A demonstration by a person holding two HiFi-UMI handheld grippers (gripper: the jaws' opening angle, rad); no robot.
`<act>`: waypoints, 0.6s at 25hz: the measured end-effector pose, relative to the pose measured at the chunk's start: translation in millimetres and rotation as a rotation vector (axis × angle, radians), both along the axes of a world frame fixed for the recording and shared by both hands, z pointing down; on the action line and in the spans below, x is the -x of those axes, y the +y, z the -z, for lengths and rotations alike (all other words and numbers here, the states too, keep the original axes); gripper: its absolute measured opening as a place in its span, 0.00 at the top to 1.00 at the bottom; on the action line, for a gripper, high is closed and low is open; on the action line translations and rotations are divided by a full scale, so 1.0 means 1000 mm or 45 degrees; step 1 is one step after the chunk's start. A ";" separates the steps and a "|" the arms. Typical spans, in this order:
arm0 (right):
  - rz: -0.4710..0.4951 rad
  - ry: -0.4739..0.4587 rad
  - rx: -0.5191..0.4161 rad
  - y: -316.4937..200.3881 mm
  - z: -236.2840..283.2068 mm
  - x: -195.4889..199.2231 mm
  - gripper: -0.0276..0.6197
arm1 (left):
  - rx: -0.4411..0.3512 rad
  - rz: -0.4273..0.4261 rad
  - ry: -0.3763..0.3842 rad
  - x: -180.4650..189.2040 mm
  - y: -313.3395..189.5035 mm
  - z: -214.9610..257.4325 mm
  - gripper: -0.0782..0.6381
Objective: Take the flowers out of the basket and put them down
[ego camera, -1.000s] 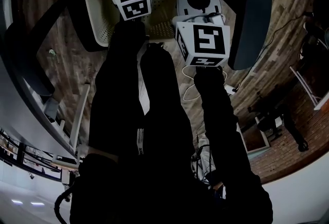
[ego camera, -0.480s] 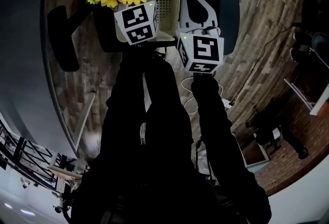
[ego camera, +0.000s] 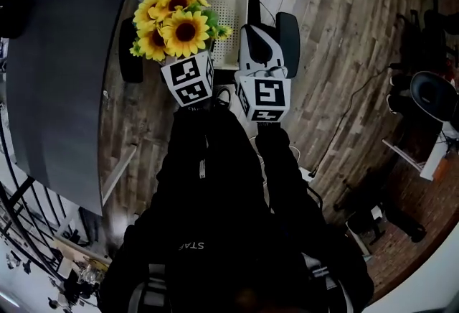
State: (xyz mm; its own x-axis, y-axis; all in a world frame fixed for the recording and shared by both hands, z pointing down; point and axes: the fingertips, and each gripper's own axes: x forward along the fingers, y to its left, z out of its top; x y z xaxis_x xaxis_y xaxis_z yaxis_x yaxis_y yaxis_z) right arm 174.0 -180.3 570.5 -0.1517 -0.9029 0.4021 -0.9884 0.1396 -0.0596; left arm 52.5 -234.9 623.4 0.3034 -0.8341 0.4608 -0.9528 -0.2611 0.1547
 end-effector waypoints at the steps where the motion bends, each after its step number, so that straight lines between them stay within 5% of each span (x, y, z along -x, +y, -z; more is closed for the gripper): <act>1: 0.027 -0.002 -0.017 0.005 0.015 0.015 0.94 | -0.009 0.027 0.009 0.015 0.008 0.015 0.13; 8: 0.187 -0.035 -0.079 0.026 0.078 0.085 0.94 | -0.041 0.191 0.021 0.084 0.049 0.081 0.13; 13: 0.345 -0.041 -0.108 0.037 0.104 0.197 0.94 | -0.050 0.352 0.018 0.200 0.082 0.099 0.13; 15: 0.416 -0.045 -0.116 0.030 0.108 0.218 0.94 | -0.040 0.411 0.023 0.220 0.083 0.101 0.13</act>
State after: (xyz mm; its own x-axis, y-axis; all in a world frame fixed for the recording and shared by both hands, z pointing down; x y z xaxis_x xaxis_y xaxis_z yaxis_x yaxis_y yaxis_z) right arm -44.0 -150.0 462.5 -0.4517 -0.8361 0.3114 -0.8880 0.4551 -0.0660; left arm -167.8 -151.7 522.0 0.0286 -0.9022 0.4303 -0.9843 0.0495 0.1693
